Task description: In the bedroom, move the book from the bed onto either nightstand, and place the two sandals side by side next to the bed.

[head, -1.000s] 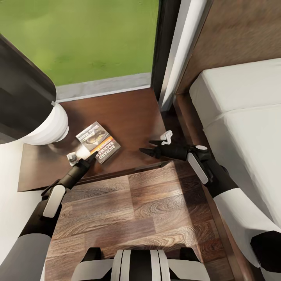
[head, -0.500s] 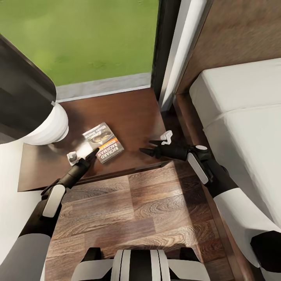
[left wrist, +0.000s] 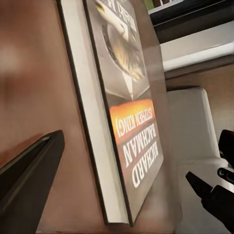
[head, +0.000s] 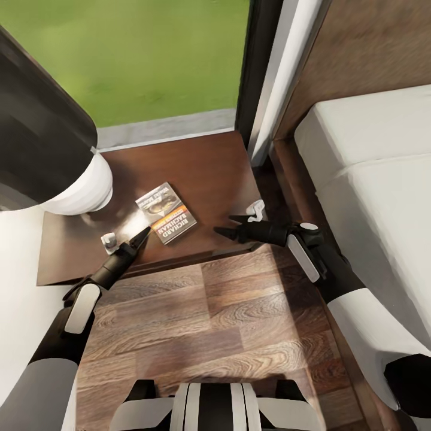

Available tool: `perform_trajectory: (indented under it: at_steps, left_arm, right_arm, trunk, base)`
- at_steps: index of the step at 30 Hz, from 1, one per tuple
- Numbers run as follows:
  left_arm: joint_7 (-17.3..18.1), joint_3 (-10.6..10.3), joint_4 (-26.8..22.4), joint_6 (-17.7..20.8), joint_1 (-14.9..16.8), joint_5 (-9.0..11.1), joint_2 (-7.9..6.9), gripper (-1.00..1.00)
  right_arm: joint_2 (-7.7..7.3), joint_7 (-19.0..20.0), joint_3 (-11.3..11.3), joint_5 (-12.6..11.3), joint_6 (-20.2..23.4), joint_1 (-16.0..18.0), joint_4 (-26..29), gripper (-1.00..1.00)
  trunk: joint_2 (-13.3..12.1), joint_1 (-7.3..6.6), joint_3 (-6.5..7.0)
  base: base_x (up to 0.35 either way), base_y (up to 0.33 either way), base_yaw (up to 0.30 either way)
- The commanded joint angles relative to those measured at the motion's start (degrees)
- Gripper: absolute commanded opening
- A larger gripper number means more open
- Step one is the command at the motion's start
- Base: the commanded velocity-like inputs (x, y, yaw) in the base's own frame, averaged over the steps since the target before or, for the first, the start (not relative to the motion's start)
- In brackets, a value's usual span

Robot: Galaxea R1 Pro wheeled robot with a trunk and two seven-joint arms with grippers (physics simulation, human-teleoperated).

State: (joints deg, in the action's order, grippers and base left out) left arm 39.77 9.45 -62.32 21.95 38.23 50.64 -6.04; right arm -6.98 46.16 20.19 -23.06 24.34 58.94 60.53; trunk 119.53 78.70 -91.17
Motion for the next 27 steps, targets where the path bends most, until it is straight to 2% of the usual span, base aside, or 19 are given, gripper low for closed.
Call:
perform_trajectory:
  at_steps: [1,8,18,23,25,27]
  left_arm:
    - [-0.1,0.0,0.2,0.1,0.0,-0.5,-0.02,1.0]
    - [0.0,0.1,0.2,0.0,0.0,-0.5,-0.02,1.0]
    - [-0.1,-0.7,0.0,0.2,-0.1,-0.9,-0.01,1.0]
    - [-0.1,-4.7,-1.9,0.1,-0.1,-1.1,-0.09,1.0]
    - [0.0,-6.5,-2.4,0.1,-0.3,-1.2,-0.31,1.0]
    - [-0.1,-6.8,-2.6,0.1,-0.4,-1.2,-0.43,1.0]
  right_arm:
    - [-0.05,-0.1,0.1,-0.6,0.5,0.0,0.0,1.0]
    - [-0.05,-0.1,0.1,-0.6,0.5,0.0,0.0,1.0]
    - [-0.11,-0.3,0.0,-0.4,0.5,0.0,0.2,1.0]
    - [-0.19,-0.9,0.0,0.0,0.3,-1.4,3.3,1.0]
    - [-0.17,-2.3,0.0,0.3,0.4,-4.8,8.4,1.0]
    - [-0.15,-4.3,0.1,0.8,0.6,-6.5,11.0,1.0]
  trunk:
    - [0.0,0.0,-0.03]
    - [0.0,0.0,-0.03]
    - [-4.0,-2.2,1.77]
    - [-6.0,-3.3,2.66]
    - [-6.8,-3.74,3.02]
    - [-7.6,-4.18,3.38]
  base:
    - [-0.03,0.025,0.0]
    - [-0.007,0.006,0.0]
    - [0.0,0.0,0.0]
    - [0.0,0.0,0.0]
    - [0.0,0.0,0.0]
    - [0.0,0.0,0.0]
